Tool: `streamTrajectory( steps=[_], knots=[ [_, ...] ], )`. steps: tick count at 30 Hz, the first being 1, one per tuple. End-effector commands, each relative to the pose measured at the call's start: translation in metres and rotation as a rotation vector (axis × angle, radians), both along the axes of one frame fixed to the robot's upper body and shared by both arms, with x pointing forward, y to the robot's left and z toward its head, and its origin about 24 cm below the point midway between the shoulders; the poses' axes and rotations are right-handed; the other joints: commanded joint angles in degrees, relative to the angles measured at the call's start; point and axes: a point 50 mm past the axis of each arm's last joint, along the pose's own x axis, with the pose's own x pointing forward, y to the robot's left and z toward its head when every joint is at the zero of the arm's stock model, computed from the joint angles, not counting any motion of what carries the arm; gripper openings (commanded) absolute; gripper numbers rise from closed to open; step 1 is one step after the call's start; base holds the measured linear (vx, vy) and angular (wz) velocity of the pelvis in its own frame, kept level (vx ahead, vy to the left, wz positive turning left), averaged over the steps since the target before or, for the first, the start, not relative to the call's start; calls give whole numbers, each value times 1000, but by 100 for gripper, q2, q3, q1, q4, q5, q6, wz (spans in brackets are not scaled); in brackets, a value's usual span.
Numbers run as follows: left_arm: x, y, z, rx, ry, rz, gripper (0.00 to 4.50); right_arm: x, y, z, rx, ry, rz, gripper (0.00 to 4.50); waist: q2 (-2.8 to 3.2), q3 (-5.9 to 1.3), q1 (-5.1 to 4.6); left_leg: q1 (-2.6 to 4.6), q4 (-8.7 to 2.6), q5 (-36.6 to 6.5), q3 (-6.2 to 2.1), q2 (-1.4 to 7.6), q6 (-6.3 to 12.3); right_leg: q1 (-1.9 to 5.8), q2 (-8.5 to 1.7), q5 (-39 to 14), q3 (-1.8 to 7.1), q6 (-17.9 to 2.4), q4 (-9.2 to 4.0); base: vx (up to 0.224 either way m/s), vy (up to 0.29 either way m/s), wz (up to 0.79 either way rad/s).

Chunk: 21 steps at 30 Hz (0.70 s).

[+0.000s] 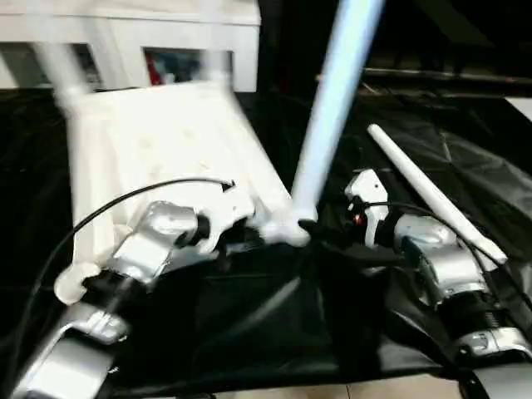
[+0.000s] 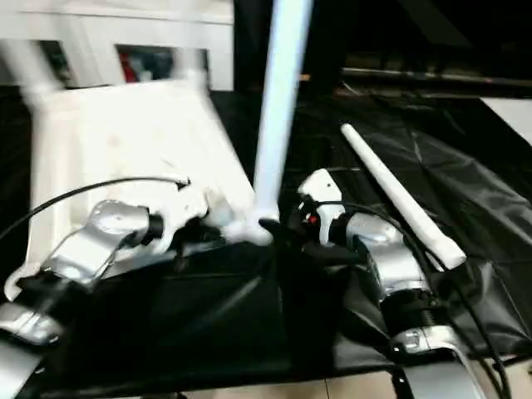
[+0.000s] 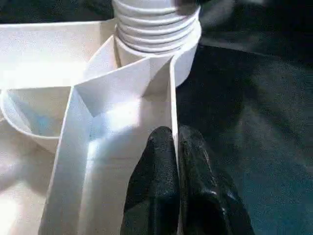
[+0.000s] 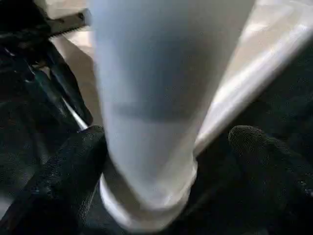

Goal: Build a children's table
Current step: Rotate leg to tighten

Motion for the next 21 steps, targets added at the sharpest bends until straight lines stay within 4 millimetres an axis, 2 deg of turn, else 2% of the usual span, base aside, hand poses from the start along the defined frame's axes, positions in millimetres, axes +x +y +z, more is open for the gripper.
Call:
streamTrajectory(
  steps=[1,4,6,7,8,10,11,21],
  knots=[
    [-5,-18,10,-44,-26,-130,0,-6,-5,1,-37,34,77,430,6,-382,-25,109,-305,17,-6,214,625,324,-352,1034,337,-1651,-269,0,0,0],
    [-5,-18,10,-45,-29,-131,0,-8,-5,-1,-55,47,109,430,2,-382,-23,96,-301,-45,-8,213,572,334,-365,947,338,-1625,-270,0,0,0],
    [-5,-17,10,-43,-32,-131,0,-10,-6,-4,-96,53,140,430,-36,-386,-23,82,-294,-29,-8,207,558,343,-377,905,339,-1588,-270,0,0,0],
    [-5,-17,10,-43,-32,-131,0,-10,-6,-4,-96,53,140,414,-27,-385,-22,81,-293,-12,-10,205,542,341,-379,887,340,-1577,-267,0,0,0],
    [-5,-17,9,-40,-31,-131,0,-7,-5,-5,-106,41,138,403,-48,-389,-29,78,-287,6,-9,202,538,345,-379,903,342,-1574,-262,0,0,0],
    [-5,-17,9,-40,-31,-131,0,-7,-5,-5,-106,41,138,391,-41,-388,-29,79,-284,8,-8,199,533,339,-380,879,340,-1580,-259,0,0,0],
    [-6,-16,9,-39,-30,-132,0,-7,-3,-5,-108,38,143,385,-57,-390,-26,79,-276,39,-7,197,547,342,-375,902,343,-1579,-251,0,0,0],
    [-6,-15,8,-34,-34,-132,0,-8,4,-8,-89,39,158,304,-48,-394,-17,80,-258,74,-11,198,579,332,-367,916,338,-1598,-230,0,0,0]
  ],
)
